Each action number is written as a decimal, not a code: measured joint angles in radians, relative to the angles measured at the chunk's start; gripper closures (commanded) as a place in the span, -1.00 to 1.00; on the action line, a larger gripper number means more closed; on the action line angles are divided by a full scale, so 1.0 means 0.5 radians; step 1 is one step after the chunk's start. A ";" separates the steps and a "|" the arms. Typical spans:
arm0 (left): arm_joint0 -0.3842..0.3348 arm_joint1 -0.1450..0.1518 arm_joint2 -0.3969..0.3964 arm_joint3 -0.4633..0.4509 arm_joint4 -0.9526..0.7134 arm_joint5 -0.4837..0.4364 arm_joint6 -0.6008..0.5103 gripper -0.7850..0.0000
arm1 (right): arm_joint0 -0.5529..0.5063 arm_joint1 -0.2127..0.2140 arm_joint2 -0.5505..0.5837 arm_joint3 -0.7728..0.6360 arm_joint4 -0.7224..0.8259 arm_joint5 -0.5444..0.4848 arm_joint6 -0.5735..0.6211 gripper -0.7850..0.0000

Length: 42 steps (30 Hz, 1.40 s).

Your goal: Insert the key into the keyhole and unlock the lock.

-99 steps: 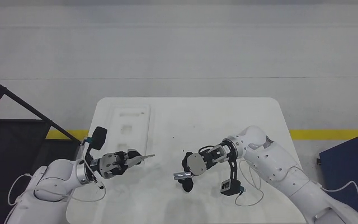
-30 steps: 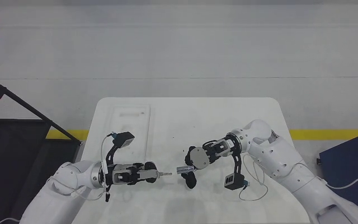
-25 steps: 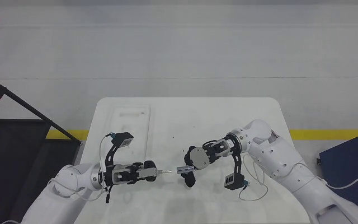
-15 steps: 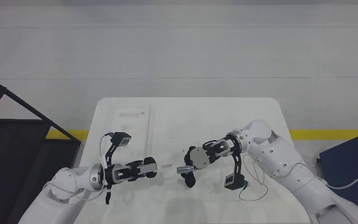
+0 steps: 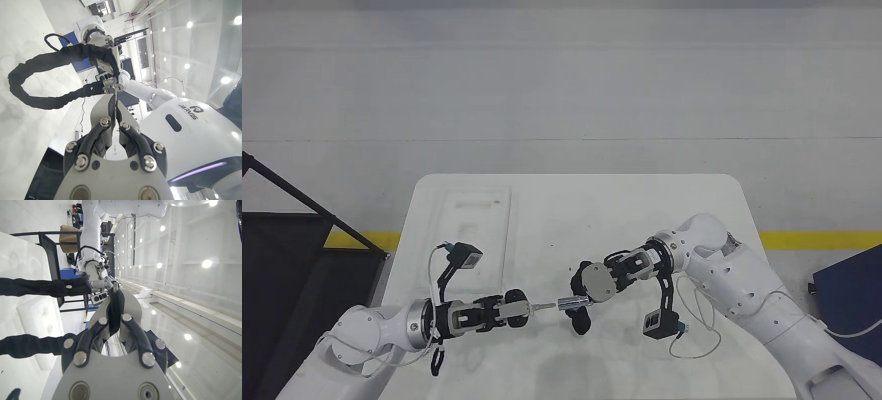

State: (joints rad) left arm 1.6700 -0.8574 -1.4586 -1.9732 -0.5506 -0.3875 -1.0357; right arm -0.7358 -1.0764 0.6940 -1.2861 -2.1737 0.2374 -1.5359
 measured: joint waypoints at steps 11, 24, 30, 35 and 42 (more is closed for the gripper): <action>0.000 0.000 0.000 0.000 0.001 -0.003 -0.001 1.00 | 0.000 0.000 0.000 0.000 0.000 0.000 0.000 1.00; 0.000 0.000 0.000 0.000 0.001 -0.003 -0.001 1.00 | 0.000 0.000 0.000 0.000 0.000 0.000 0.000 1.00; 0.007 -0.005 0.006 -0.044 -0.009 0.049 0.046 1.00 | 0.000 0.000 0.000 0.000 0.000 0.000 0.000 1.00; 0.030 -0.007 0.000 -0.072 -0.048 0.083 0.019 1.00 | 0.000 0.000 0.000 0.000 0.000 0.000 0.000 1.00; 0.047 -0.009 -0.028 -0.076 -0.037 0.123 0.021 1.00 | 0.000 0.000 0.000 0.000 0.000 0.000 0.000 1.00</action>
State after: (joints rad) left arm 1.6933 -0.8617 -1.4727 -2.0111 -0.5693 -0.3258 -1.0251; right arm -0.7358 -1.0764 0.6940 -1.2861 -2.1737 0.2374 -1.5359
